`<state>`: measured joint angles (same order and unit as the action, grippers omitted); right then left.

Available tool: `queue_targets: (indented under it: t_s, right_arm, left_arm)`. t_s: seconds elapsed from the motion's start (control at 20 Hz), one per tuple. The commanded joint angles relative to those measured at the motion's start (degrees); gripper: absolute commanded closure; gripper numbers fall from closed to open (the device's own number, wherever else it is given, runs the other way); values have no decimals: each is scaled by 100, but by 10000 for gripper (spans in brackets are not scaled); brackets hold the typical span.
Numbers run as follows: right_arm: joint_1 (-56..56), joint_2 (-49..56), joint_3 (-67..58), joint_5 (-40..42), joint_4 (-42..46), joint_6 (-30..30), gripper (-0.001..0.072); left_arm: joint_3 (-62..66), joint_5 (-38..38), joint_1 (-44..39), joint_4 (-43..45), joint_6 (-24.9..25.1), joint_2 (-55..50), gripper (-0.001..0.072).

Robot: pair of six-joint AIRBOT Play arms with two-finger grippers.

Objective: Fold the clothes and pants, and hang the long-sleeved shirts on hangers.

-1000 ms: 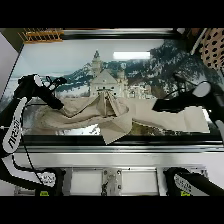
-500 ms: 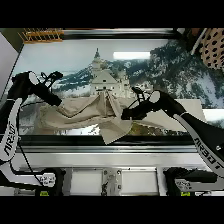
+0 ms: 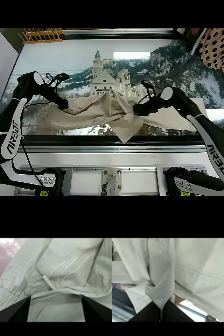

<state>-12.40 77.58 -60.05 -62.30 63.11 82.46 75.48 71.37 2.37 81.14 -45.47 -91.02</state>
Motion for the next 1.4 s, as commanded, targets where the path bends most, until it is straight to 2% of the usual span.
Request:
queue_targets:
  t_s: [0.0,0.3,0.45,0.75,0.8,0.85,0.9,1.05,1.2,1.35]
  right_arm:
    - [426,-402,-4,-417,420,26,704]
    - [450,-374,-2,-415,267,24,704]
    - [450,-374,-2,-417,267,24,704]
    - [461,-374,-2,-400,271,22,704]
    - [476,-374,-4,-391,269,24,705]
    - [487,-376,-4,-389,284,22,704]
    - [518,-376,-4,-393,282,24,704]
    - [640,-402,-52,-420,291,24,704]
    - [778,-398,-378,-411,356,24,704]
    - [866,-387,-960,-358,695,26,704]
  left_arm:
    - [-2,223,-234,-225,415,-291,31]
    - [-2,-238,-286,-321,420,-374,31]
    - [-2,50,-358,-315,420,-590,31]
    - [105,129,-356,-315,319,-629,34]
    - [105,188,-358,-308,269,-629,167]
    - [105,286,-356,-315,267,-632,508]
    - [105,382,-358,-313,271,-629,675]
    - [107,516,-352,-175,260,-590,701]
    - [216,-111,-352,269,-118,-216,701]
    - [984,-437,-358,634,-442,26,701]
